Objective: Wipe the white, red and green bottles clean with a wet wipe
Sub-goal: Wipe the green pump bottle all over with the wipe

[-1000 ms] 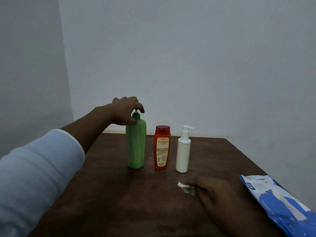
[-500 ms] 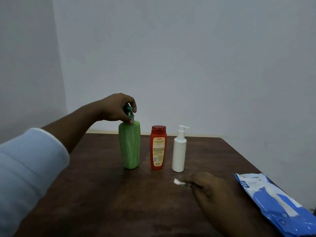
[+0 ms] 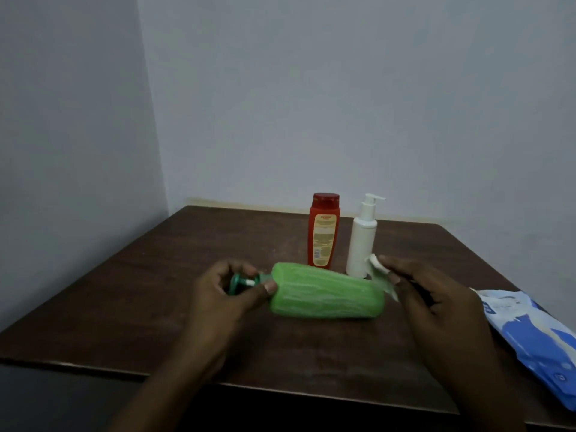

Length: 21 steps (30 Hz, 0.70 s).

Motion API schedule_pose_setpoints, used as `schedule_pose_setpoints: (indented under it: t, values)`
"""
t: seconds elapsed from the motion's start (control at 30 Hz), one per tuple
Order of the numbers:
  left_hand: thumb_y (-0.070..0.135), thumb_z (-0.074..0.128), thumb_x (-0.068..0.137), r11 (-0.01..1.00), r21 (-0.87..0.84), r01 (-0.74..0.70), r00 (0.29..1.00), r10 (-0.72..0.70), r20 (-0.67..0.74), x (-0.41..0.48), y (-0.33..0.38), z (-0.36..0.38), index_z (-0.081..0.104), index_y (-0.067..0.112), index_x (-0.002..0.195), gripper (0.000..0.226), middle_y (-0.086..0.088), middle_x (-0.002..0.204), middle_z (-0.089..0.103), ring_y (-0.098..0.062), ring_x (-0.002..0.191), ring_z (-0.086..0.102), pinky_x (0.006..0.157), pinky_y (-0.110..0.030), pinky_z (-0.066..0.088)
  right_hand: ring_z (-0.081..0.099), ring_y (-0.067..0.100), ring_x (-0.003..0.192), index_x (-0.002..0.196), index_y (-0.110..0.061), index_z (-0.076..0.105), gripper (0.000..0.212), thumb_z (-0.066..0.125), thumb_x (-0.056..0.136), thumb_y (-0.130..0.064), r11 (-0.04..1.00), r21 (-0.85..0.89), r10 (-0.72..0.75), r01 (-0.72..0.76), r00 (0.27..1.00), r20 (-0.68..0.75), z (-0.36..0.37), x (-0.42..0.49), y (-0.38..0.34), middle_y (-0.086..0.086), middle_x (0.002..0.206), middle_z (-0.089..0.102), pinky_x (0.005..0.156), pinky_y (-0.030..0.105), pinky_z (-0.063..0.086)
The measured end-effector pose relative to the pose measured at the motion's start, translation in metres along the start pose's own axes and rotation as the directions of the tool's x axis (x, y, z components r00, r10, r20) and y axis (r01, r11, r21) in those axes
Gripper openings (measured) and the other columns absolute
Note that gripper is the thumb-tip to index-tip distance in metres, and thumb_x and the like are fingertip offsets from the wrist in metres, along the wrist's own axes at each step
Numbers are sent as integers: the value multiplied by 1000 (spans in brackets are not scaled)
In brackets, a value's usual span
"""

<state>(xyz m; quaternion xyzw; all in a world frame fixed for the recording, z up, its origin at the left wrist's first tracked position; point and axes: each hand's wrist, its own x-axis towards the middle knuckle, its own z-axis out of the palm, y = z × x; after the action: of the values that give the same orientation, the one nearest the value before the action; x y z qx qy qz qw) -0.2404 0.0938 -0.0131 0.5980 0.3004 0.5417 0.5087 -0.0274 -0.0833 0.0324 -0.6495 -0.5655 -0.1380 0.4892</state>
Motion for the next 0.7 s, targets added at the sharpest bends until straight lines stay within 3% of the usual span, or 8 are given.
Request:
schedule_pose_setpoints:
  t: [0.17, 0.33, 0.43, 0.53, 0.63, 0.7]
  values:
    - [10, 93, 65, 991, 6, 134, 988, -134, 76, -27, -17, -6, 80, 24, 91, 33, -6, 91, 80, -20, 81, 75, 70, -34, 60, 56, -8, 104, 113, -28, 68, 27, 56, 91, -17, 999, -3, -54, 55, 997, 59, 18, -4, -16, -18, 108, 65, 87, 3, 40]
    - [9, 95, 62, 990, 32, 136, 972, -140, 189, -29, -14, -15, 81, 23, 98, 42, -8, 96, 80, -28, 91, 77, 85, -46, 62, 55, -5, 106, 113, -33, 64, 32, 54, 88, -17, 976, -69, -192, 206, 967, 167, 51, -12, -24, -23, 114, 60, 92, 11, 42]
    - [3, 93, 65, 989, 50, 141, 969, -148, 200, -32, -13, -16, 82, 19, 96, 38, -6, 94, 81, -24, 90, 77, 83, -40, 62, 55, 10, 104, 112, -22, 67, 36, 53, 81, -11, 914, -197, -301, 354, 919, 255, 75, -22, -30, -9, 114, 65, 88, 24, 46]
    - [2, 92, 67, 989, 68, 134, 966, -145, 215, -34, -11, -17, 80, 18, 96, 36, -3, 94, 81, -20, 90, 77, 81, -34, 62, 49, 11, 105, 117, -18, 66, 38, 51, 82, -13, 867, -218, -351, 447, 861, 368, 87, -30, -29, -5, 119, 61, 89, 19, 38]
    - [2, 92, 67, 989, 69, 128, 969, -139, 203, -35, -11, -17, 80, 18, 95, 34, -3, 91, 80, -17, 85, 76, 74, -29, 61, 53, 14, 105, 117, -14, 67, 39, 66, 80, -4, 871, -286, -304, 400, 895, 325, 83, -33, -14, 0, 119, 61, 90, 21, 40]
    - [0, 92, 66, 988, 75, 133, 968, -146, 204, -35, -12, -18, 79, 16, 93, 34, -3, 89, 80, -13, 80, 75, 71, -24, 59, 55, 16, 102, 115, -11, 68, 31, 63, 85, -9, 868, -309, -305, 388, 909, 285, 80, -41, -14, 4, 115, 63, 88, 23, 44]
